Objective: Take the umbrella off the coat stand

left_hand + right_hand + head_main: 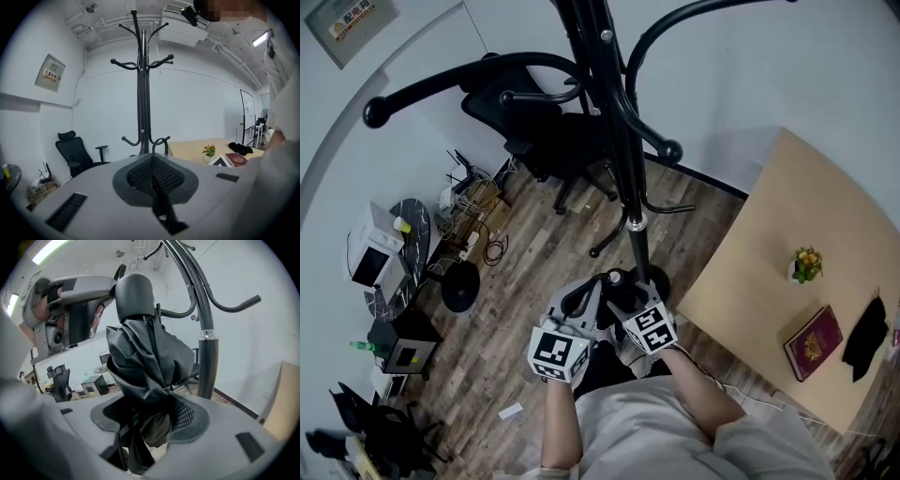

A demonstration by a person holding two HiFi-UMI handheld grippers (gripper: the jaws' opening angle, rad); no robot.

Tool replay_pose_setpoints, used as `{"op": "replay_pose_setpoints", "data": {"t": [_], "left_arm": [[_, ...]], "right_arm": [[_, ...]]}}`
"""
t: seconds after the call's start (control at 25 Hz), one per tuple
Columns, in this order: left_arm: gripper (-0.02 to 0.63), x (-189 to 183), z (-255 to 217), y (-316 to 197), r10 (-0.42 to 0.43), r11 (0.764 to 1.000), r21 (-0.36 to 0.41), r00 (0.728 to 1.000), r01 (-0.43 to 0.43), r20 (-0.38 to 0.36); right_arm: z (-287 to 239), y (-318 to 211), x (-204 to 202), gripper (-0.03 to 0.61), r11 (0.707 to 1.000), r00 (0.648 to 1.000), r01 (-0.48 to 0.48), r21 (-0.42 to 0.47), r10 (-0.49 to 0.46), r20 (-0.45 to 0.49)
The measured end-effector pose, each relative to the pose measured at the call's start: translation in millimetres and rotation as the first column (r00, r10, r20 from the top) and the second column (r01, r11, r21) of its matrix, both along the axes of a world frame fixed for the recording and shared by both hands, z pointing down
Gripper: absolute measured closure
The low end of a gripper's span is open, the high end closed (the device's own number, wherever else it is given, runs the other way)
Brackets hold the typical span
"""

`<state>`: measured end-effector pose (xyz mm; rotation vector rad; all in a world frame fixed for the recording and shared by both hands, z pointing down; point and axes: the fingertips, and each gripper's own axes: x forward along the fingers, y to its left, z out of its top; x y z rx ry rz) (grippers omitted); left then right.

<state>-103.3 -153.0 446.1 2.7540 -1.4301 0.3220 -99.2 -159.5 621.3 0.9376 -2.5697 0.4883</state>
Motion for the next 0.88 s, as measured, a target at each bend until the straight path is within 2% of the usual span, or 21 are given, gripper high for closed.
{"op": "replay_pose_setpoints", "data": {"t": [0.16,0.36,0.56,0.72,0.88], "left_arm": [[0.594,4.2,-1.2,3.8,0.01,1.0,0.003,1.0,-0.01,-0.02],[0.592,-2.9,1.8,8.7,-0.009,1.0,-0.005,0.999,0.009,-0.036],[0.593,-7.5,-0.3,10.1,-0.02,1.0,-0.006,0.996,0.02,-0.086],[0.593,-6.2,1.7,10.3,-0.02,1.0,-0.008,0.996,0.02,-0.085],[0.594,-4.9,-0.7,9.4,-0.015,1.0,-0.003,0.996,0.015,-0.085]], "right_arm": [[-4.6,3.0,-0.4,0.324,1.0,0.999,0.005,-0.007,-0.004,0.031],[-2.5,11.2,-6.2,0.325,0.999,0.999,0.036,0.008,-0.036,0.011],[-1.0,14.7,-6.5,0.327,0.999,0.999,0.047,0.009,-0.047,0.005],[-0.2,15.8,-5.1,0.327,0.999,0.999,0.05,0.011,-0.05,-0.009],[-4.2,14.3,-4.0,0.326,0.999,0.999,0.05,0.008,-0.05,0.021]]}}
